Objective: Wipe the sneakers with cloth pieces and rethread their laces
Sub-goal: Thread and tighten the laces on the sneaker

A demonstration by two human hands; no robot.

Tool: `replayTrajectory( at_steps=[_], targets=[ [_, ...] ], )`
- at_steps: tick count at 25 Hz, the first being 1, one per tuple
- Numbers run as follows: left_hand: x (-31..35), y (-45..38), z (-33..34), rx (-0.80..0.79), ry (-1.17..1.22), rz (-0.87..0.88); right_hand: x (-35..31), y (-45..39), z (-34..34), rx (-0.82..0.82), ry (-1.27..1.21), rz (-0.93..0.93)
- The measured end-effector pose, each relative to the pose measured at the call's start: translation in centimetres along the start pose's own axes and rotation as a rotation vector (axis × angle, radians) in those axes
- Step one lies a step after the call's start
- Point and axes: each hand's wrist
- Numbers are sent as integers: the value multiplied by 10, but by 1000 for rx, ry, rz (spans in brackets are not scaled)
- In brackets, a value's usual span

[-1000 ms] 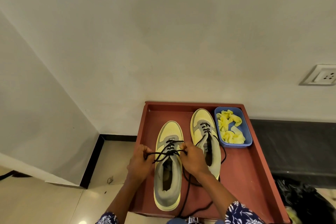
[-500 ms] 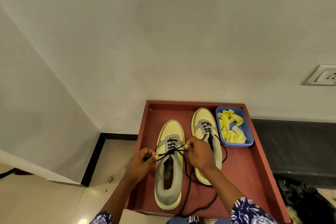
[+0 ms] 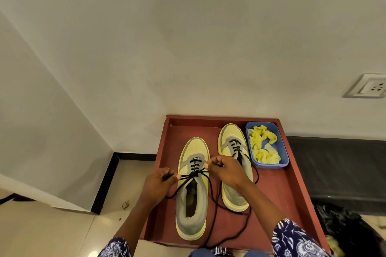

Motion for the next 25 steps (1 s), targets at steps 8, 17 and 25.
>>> replayTrajectory(
  at_steps=[8, 17, 25],
  targets=[
    [8, -3, -2, 32, 496, -147, 13, 0, -1, 56, 151, 43],
    [9, -5, -4, 61, 648, -116, 16, -2, -1, 102, 252, -95],
    [6, -11, -12, 67, 310, -84, 16, -2, -3, 224, 118, 42]
  ],
)
Point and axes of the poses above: each hand's wrist, its own y-axis away from the middle knuckle, its own z-axis out of the palm, x = y × z, and after that the axes turned 14 degrees about y, right-handed
